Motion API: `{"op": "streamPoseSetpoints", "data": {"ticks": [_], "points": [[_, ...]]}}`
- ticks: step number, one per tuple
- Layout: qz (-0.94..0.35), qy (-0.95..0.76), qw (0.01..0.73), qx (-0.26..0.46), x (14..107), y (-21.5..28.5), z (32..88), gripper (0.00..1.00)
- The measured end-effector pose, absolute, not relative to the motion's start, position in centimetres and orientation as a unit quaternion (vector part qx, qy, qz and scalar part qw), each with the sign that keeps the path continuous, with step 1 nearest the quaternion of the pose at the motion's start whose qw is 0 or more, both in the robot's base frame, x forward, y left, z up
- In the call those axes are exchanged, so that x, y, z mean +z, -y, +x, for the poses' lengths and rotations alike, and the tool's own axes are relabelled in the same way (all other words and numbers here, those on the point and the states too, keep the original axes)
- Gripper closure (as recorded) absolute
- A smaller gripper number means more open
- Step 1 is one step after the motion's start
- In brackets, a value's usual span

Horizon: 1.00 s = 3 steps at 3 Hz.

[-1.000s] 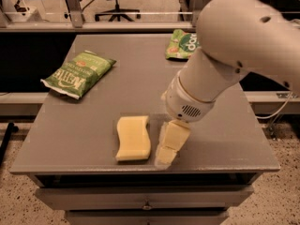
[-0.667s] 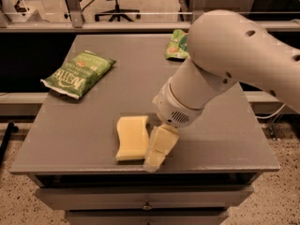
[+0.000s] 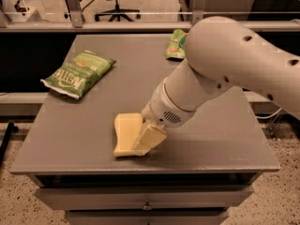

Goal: Move sponge near green rice chip bag

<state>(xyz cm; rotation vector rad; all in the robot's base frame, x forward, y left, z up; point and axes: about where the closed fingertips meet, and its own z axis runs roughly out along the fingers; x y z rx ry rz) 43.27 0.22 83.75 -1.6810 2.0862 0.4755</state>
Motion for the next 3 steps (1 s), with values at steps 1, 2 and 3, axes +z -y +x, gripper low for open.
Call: {"op": "streamPoseSetpoints", "data": {"ticks": [1, 2, 3], "points": [[-0.591, -0.758, 0.212, 0.176, 83.4, -0.1, 43.1, 0.64], [-0.581, -0.765, 0.218, 0.174, 83.7, 0.7, 43.4, 0.88], [-0.576, -0.767, 0.239, 0.151, 86.0, 2.3, 44.7, 1.0]]}}
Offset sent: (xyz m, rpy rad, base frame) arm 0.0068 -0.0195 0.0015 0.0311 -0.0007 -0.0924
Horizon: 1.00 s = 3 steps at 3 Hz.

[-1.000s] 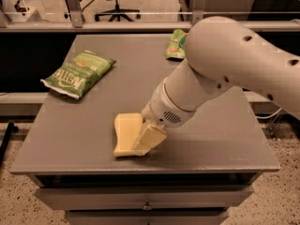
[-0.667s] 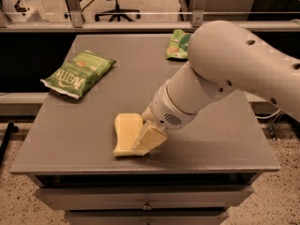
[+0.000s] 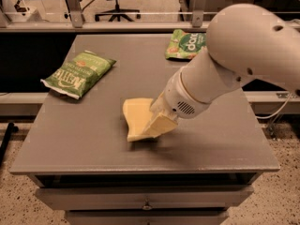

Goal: Move sponge near green rice chip bag

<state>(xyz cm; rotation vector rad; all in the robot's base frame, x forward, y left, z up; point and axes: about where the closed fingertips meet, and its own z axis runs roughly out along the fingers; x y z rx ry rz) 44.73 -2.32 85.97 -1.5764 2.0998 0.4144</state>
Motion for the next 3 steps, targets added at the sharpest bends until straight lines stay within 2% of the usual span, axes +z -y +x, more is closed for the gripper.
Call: {"op": "streamPoseSetpoints", "data": {"ticks": [1, 2, 3], "points": [[-0.573, -0.768, 0.269, 0.094, 90.5, 6.1, 47.1, 1.0], [-0.573, -0.768, 0.268, 0.094, 90.5, 6.0, 47.0, 1.0], [-0.559, -0.78, 0.275, 0.068, 90.4, 9.3, 49.4, 1.0]]}}
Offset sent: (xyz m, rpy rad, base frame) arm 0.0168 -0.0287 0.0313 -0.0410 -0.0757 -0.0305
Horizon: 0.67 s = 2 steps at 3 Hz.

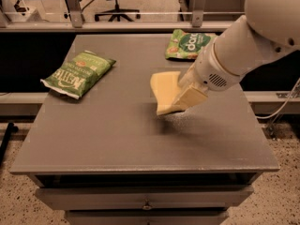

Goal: Move sponge near green rice chip bag

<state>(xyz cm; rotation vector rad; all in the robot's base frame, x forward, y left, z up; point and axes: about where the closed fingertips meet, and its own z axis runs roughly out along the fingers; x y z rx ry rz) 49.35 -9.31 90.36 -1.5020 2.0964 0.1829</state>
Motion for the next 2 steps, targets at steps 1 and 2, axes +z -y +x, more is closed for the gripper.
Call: {"op": "streamPoseSetpoints", "data": {"ticks": [1, 2], "points": [[-0.525, -0.803, 0.279, 0.045, 89.8, 15.0, 53.9, 1.0], [-0.489, -0.824, 0.282, 0.041, 88.9, 19.9, 58.4, 1.0]]}}
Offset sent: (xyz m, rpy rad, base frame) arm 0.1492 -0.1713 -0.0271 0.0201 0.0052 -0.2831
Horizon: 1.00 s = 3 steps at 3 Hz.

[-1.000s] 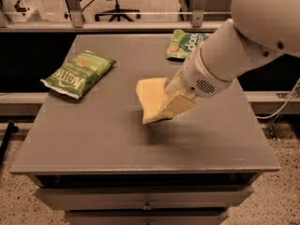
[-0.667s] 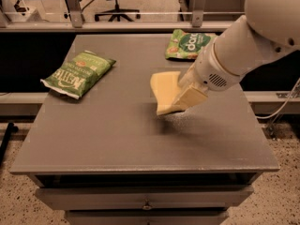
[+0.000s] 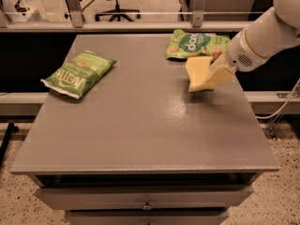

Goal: Move sponge near green rice chip bag

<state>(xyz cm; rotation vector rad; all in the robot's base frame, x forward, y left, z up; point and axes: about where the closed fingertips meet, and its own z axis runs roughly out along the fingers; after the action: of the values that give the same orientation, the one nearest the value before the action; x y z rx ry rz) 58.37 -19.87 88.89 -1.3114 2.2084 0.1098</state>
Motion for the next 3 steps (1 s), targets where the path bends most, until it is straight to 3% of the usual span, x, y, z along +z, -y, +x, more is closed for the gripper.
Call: {"op": "streamPoseSetpoints", "data": {"ticks": [1, 3], "points": [[-0.46, -0.84, 0.283, 0.055, 87.4, 22.9, 62.0, 1.0], [-0.432, -0.854, 0.28, 0.072, 85.7, 24.7, 65.4, 0.58]]}}
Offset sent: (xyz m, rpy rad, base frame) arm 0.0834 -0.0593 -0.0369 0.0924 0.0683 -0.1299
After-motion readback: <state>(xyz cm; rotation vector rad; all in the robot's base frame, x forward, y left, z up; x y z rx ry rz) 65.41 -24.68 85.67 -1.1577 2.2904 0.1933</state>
